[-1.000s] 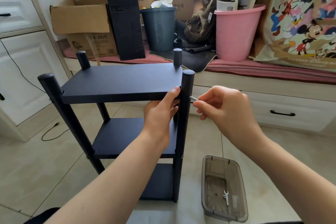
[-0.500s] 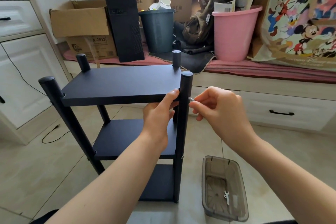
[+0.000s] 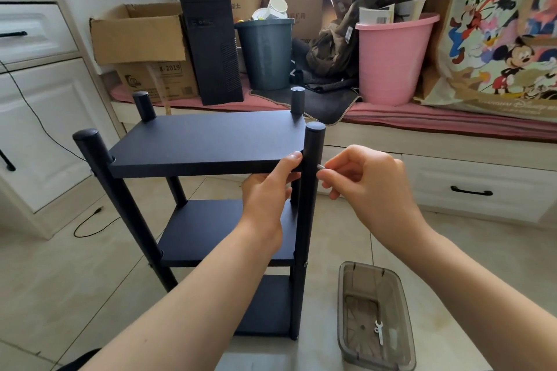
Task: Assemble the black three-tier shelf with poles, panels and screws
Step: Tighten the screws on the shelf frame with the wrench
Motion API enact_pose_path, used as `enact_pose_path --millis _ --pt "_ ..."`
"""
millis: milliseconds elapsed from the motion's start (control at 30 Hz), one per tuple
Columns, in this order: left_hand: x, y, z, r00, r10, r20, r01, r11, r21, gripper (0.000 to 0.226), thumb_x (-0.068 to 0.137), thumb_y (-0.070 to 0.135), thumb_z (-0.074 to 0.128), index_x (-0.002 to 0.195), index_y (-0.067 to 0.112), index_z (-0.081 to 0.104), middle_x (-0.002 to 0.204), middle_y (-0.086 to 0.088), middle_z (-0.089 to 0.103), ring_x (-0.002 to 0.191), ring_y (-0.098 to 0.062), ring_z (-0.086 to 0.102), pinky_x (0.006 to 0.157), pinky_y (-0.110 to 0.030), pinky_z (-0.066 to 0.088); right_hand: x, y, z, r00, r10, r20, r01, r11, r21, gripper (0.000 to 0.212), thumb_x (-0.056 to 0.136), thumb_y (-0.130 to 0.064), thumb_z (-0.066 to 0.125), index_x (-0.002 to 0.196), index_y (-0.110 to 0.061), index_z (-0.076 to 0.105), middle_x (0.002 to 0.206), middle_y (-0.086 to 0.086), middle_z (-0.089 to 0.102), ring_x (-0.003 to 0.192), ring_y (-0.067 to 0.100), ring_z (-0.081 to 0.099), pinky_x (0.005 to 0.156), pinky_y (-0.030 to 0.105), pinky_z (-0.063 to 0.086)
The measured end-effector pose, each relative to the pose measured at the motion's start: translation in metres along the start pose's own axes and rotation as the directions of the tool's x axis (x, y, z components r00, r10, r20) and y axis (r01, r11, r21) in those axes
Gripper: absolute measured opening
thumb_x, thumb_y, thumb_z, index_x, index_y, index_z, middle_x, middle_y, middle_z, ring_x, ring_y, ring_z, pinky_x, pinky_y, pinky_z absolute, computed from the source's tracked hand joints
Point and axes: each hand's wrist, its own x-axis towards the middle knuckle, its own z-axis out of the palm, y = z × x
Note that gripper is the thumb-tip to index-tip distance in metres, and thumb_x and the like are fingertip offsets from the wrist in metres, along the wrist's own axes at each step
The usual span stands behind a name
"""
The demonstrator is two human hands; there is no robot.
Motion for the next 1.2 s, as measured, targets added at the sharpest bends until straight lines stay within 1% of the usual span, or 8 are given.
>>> enact_pose_path --millis 133,400,500,633,867,967,1100,1200 --pt "0.0007 -0.0008 0.0006 1.000 -0.004 -0.008 0.005 1.000 0.009 0.033 0.091 0.040 0.066 0.112 0.015 0.075 0.109 -0.003 0.076 0.111 -0.018 0.067 0.100 -0.038 0.046 -0.0001 0.0009 0.0007 1.000 -0.022 -0.007 0.022 0.999 -0.033 0.013 0.084 -0.014 0.078 0.077 -0.016 0.067 0.063 -0.008 0.069 0.055 0.004 0.066 0.060 0.016 0.052" --pt "0.0018 -0.0021 0.0022 0.999 -0.011 -0.032 0.011 1.000 0.000 0.035 0.091 0.040 0.066 0.114 0.015 0.074 0.110 -0.001 0.075 0.110 -0.016 0.067 0.095 -0.035 0.046 -0.0001 -0.0004 0.0049 0.998 -0.061 -0.018 0.059 0.994 -0.094 0.010 0.085 -0.014 0.077 0.081 -0.014 0.067 0.066 -0.004 0.069 0.059 0.007 0.065 0.063 0.024 0.053" --pt "0.0017 -0.0023 0.0022 0.999 -0.008 -0.031 0.008 1.000 -0.003 0.034 0.091 0.040 0.065 0.113 0.015 0.074 0.109 -0.001 0.075 0.109 -0.016 0.067 0.091 -0.033 0.045 0.0016 -0.0009 0.0061 0.999 -0.048 -0.025 0.046 0.996 -0.074 0.011 0.084 -0.012 0.078 0.081 -0.013 0.067 0.068 -0.004 0.070 0.059 0.005 0.066 0.062 0.021 0.054" --pt "0.0020 -0.0023 0.0025 0.999 -0.009 -0.036 0.008 1.000 -0.005 0.034 0.092 0.040 0.065 0.113 0.015 0.074 0.109 -0.001 0.075 0.109 -0.016 0.067 0.092 -0.033 0.046 0.0031 -0.0006 0.0079 0.999 -0.030 -0.034 0.029 0.999 -0.035 0.014 0.082 -0.013 0.079 0.080 -0.014 0.066 0.068 -0.007 0.070 0.058 0.000 0.066 0.058 0.009 0.048" --pt "0.0021 -0.0020 0.0025 0.999 -0.007 -0.046 0.007 1.000 -0.017 0.034 0.090 0.038 0.068 0.112 0.013 0.075 0.110 -0.003 0.075 0.110 -0.019 0.067 0.097 -0.036 0.048 0.0025 0.0006 0.0070 0.998 -0.005 -0.058 0.001 0.998 -0.067 0.020 0.081 -0.026 0.081 0.078 -0.014 0.065 0.064 -0.008 0.068 0.058 0.003 0.065 0.056 0.012 0.048" --pt "0.0029 -0.0024 0.0026 0.999 -0.006 -0.050 0.006 1.000 -0.017 0.034 0.090 0.039 0.068 0.113 0.014 0.074 0.110 -0.003 0.075 0.110 -0.019 0.067 0.096 -0.035 0.048 0.0014 0.0001 0.0059 0.998 -0.011 -0.055 0.008 0.998 -0.064 0.020 0.081 -0.024 0.082 0.078 -0.015 0.064 0.066 -0.008 0.068 0.060 0.002 0.065 0.057 0.010 0.046" --pt "0.0033 -0.0026 0.0023 0.999 -0.008 -0.047 0.008 1.000 -0.009 0.035 0.090 0.040 0.067 0.113 0.014 0.074 0.109 -0.003 0.075 0.110 -0.018 0.067 0.096 -0.035 0.047 -0.0013 -0.0022 0.0054 0.998 -0.032 -0.048 0.028 0.996 -0.083 0.016 0.080 -0.018 0.082 0.082 -0.018 0.066 0.070 -0.015 0.065 0.073 -0.002 0.064 0.064 0.005 0.046" --pt "0.0029 -0.0023 0.0024 0.999 -0.008 -0.047 0.008 1.000 -0.013 0.035 0.090 0.040 0.068 0.112 0.014 0.075 0.108 -0.002 0.076 0.109 -0.018 0.067 0.095 -0.034 0.048 -0.0021 -0.0025 0.0046 0.998 -0.045 -0.047 0.040 0.995 -0.096 0.011 0.082 -0.017 0.081 0.086 -0.016 0.071 0.073 -0.012 0.069 0.071 -0.003 0.066 0.068 0.007 0.049"
